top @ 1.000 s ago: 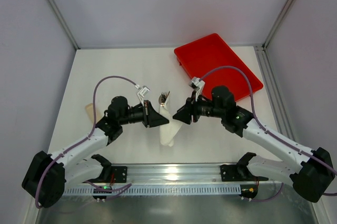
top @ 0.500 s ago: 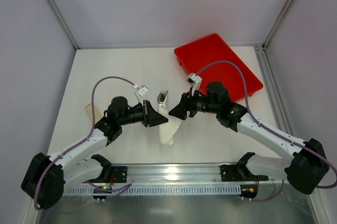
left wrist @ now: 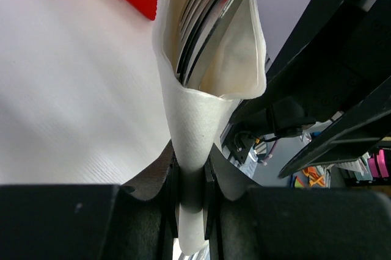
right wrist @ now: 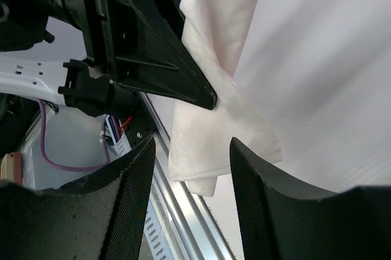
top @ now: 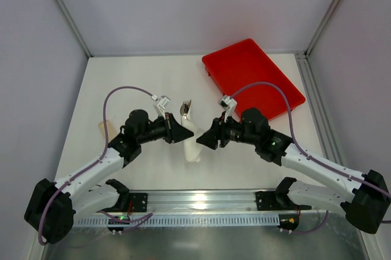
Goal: Place the utensils on the paper napkin and roll it up
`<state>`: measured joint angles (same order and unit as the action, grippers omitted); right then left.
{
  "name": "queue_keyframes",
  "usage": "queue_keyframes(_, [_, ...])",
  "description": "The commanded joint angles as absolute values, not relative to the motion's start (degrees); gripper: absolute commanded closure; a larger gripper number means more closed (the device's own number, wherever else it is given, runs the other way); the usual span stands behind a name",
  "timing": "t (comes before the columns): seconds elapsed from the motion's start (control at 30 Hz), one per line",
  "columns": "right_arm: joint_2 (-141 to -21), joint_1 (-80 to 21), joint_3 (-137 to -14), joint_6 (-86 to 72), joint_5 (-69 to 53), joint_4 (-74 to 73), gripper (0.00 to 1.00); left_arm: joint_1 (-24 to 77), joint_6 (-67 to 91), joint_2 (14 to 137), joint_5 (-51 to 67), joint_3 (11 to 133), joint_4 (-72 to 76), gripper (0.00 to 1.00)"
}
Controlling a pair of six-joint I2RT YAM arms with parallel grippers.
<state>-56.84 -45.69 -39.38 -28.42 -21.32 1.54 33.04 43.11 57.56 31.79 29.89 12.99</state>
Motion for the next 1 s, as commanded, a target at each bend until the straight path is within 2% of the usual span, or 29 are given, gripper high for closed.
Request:
queue_keyframes(0.0, [-58.8, -48.2, -39.8, -29.1, -17.4, 5.1, 0.46, 33.2, 43.9, 55.8, 31.9, 33.1, 17.3, 1.00])
queue_keyframes(0.77, [-62.8, -50.9, -38.6, -26.5, -15.2, 8.4, 0.47, 33.2, 46.7, 55.5, 36.2, 31.8, 23.9, 1.00])
queue_keyframes(0.97, [-62.0, -50.9, -37.0, -27.2, -17.7, 12.2, 0.53, 33.2, 46.8, 55.8, 36.5, 31.4, 25.1, 1.00])
